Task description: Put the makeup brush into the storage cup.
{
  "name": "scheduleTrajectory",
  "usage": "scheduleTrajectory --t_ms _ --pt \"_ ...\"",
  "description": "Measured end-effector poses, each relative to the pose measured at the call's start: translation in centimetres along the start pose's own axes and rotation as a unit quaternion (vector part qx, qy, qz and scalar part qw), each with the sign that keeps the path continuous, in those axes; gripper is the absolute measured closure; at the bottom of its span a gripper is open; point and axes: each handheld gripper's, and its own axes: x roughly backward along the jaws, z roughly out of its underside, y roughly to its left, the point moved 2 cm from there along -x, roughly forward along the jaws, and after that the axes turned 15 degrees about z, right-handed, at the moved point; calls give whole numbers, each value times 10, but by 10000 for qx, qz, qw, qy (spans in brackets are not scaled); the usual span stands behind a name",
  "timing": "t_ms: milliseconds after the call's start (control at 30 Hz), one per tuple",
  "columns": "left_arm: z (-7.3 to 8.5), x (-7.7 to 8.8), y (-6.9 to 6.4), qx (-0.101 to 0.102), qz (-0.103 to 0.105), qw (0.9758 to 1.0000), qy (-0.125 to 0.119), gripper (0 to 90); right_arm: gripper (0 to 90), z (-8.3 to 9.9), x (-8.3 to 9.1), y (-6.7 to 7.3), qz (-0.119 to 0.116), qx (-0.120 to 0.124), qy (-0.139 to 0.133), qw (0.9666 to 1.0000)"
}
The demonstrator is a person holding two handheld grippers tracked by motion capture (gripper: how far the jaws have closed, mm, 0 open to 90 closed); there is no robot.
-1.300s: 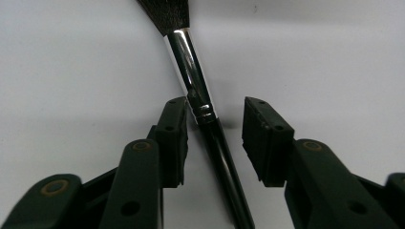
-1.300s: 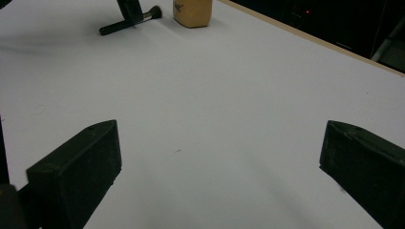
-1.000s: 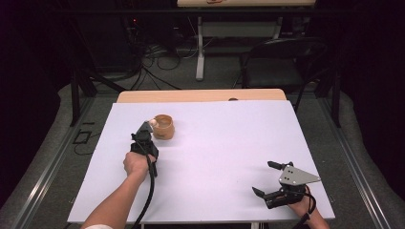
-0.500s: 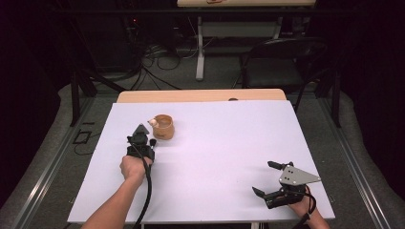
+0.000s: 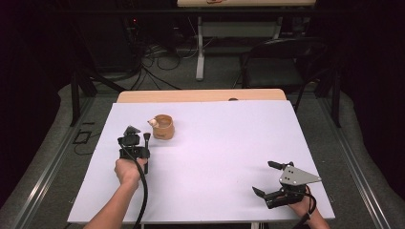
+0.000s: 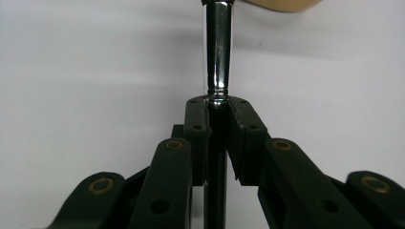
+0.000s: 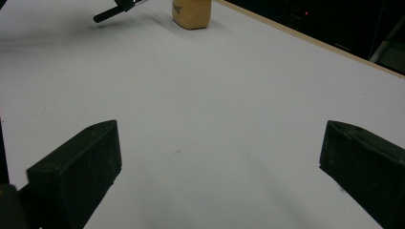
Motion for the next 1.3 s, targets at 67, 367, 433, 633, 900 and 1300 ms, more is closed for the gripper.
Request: scheduleTrajectory --t_ms 67,367,433,633,900,1300 --pt "1 1 -1 -31 12 10000 -76 793 0 0 0 0 -1 -5 -12 10000" --pt "7 8 -9 -309 75 9985 -439 793 0 0 0 0 -14 24 -9 10000" --pt "8 10 -9 -297 81 9980 -553 794 0 0 0 0 0 11 -4 10000" --pt "11 12 -9 -403 55 9966 -717 794 0 0 0 0 -3 4 -11 10000" --pt "12 20 -11 -641 119 9933 -953 794 0 0 0 0 -11 21 -10 10000" --pt "12 27 -16 -1018 148 9846 -1412 794 0 0 0 0 -6 9 -3 10000"
